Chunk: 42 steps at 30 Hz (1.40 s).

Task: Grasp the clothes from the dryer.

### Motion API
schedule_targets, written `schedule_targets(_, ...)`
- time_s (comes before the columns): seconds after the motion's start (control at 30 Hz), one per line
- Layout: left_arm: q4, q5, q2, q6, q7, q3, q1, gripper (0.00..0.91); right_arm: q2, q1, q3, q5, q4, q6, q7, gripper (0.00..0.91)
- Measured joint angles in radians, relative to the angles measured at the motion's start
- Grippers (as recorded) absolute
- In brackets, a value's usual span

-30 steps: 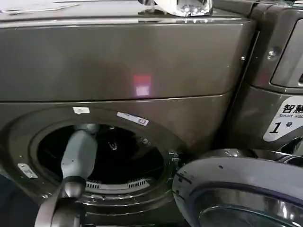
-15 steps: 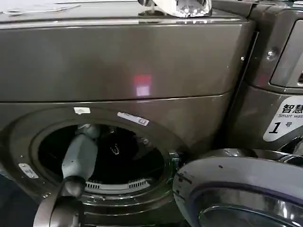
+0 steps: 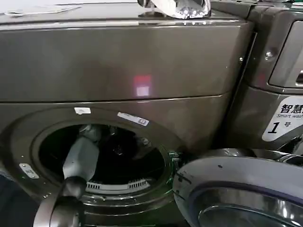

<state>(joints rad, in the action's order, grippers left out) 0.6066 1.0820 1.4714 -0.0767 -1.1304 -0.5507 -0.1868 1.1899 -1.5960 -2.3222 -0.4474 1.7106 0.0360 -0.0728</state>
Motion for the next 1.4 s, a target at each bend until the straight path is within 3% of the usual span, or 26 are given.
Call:
schedule_targets(0.8, 0.147, -0.069, -0.014, 0.097, 0.081, 0.002, -0.042, 0.000, 0.006, 0.007, 0.010, -0.001, 0.006, 0.000, -0.001, 0.907)
schedule_targets(1.1, 0.266, -0.181, 0.005, 0.162, 0.268, 0.004, -0.093, 0.000, 0.005, 0.004, 0.008, -0.004, 0.007, 0.001, 0.001, 0.907)
schedule_targets(1.4, 0.393, -0.400, 0.032, 0.303, 0.571, 0.018, -0.156, 0.000, -0.002, 0.001, 0.008, -0.006, 0.011, 0.003, 0.003, 0.907)
